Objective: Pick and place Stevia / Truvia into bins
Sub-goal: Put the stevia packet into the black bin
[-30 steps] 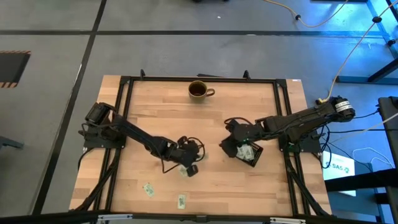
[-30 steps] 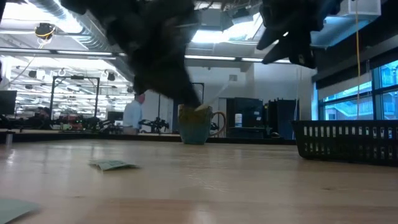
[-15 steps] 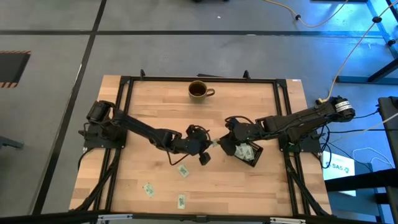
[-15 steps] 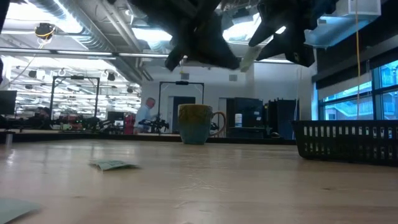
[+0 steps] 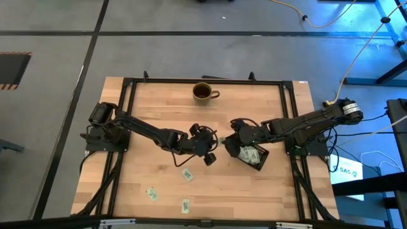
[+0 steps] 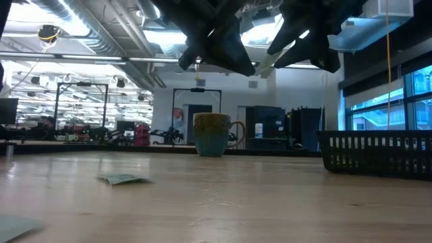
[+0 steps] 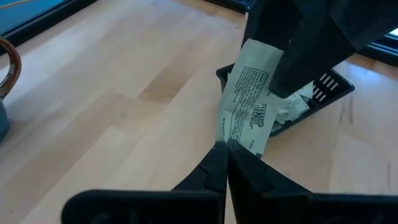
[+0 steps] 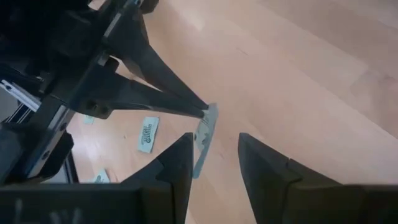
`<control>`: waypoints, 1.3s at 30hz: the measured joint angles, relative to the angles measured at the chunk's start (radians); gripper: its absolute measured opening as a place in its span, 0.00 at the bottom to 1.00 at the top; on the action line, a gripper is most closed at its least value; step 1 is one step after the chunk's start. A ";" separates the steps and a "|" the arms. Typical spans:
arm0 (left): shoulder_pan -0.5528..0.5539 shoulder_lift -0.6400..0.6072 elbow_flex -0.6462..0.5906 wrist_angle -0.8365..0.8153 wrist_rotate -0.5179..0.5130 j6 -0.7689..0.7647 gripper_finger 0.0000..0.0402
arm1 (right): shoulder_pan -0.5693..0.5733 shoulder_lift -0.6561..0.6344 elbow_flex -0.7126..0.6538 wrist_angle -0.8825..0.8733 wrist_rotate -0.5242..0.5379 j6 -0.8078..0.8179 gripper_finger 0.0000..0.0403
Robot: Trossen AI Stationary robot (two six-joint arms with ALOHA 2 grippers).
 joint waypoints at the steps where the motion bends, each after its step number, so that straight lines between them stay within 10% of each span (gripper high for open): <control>1: 0.000 0.000 0.000 0.000 0.000 -0.001 0.01 | 0.000 0.000 0.000 0.000 0.001 0.000 0.32; 15: 0.000 0.000 0.000 0.000 0.032 0.032 0.05 | 0.000 0.000 0.000 -0.004 -0.004 -0.045 0.02; 25: -0.001 0.000 0.000 -0.131 0.183 0.038 0.22 | 0.000 -0.013 0.000 -0.201 -0.124 -0.029 0.01; 39: -0.026 0.000 0.000 -0.211 0.301 0.013 0.17 | 0.028 -0.015 -0.003 -0.511 -0.253 0.001 0.00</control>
